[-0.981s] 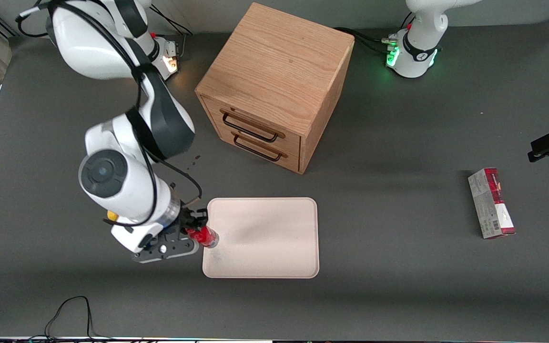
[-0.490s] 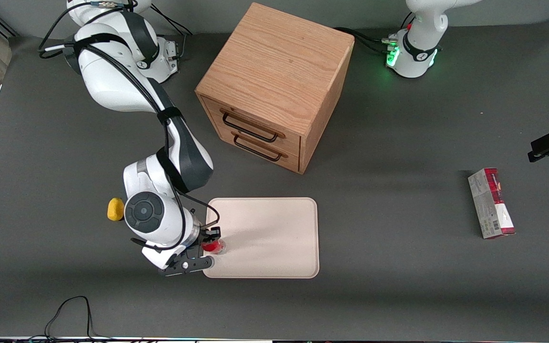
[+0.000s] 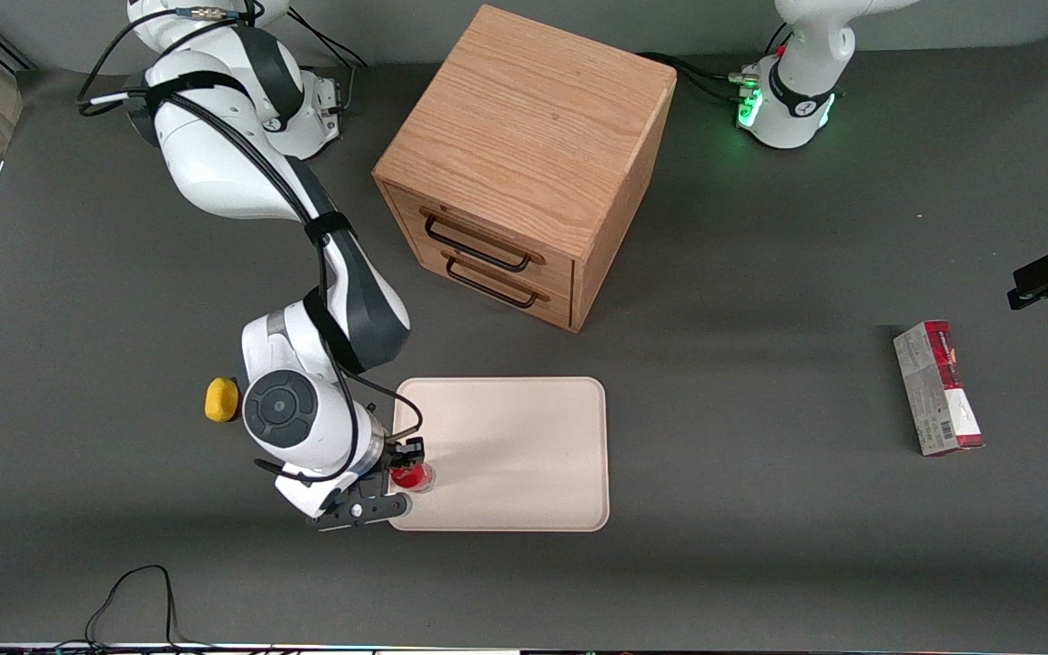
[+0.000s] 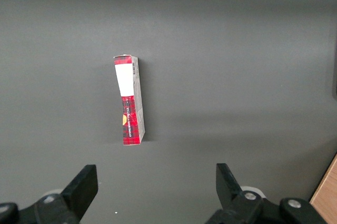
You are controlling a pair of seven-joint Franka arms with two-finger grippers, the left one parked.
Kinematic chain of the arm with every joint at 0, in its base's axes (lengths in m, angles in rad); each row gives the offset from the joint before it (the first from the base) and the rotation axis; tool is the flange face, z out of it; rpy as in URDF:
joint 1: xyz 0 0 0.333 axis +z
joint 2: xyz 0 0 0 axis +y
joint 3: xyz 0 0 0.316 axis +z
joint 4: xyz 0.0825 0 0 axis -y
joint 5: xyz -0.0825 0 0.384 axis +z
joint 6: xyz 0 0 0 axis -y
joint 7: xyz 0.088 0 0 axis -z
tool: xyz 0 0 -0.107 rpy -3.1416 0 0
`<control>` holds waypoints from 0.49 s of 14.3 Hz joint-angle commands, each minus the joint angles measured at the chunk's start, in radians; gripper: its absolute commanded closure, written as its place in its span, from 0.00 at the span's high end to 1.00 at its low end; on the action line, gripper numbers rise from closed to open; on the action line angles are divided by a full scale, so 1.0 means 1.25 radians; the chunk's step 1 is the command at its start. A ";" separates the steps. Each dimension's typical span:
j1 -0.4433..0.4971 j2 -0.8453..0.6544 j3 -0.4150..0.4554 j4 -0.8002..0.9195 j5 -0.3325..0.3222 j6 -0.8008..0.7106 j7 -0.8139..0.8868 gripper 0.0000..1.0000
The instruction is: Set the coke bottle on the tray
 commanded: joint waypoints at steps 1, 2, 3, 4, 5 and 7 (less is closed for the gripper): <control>-0.002 -0.037 -0.002 0.007 -0.011 -0.054 0.014 1.00; -0.002 -0.065 -0.002 -0.008 -0.011 -0.097 0.020 1.00; -0.003 -0.101 -0.002 -0.026 -0.010 -0.128 0.032 1.00; -0.003 -0.138 -0.005 -0.043 -0.011 -0.161 0.039 1.00; -0.002 -0.171 -0.019 -0.059 -0.011 -0.200 0.057 1.00; -0.002 -0.231 -0.029 -0.078 -0.011 -0.286 0.065 1.00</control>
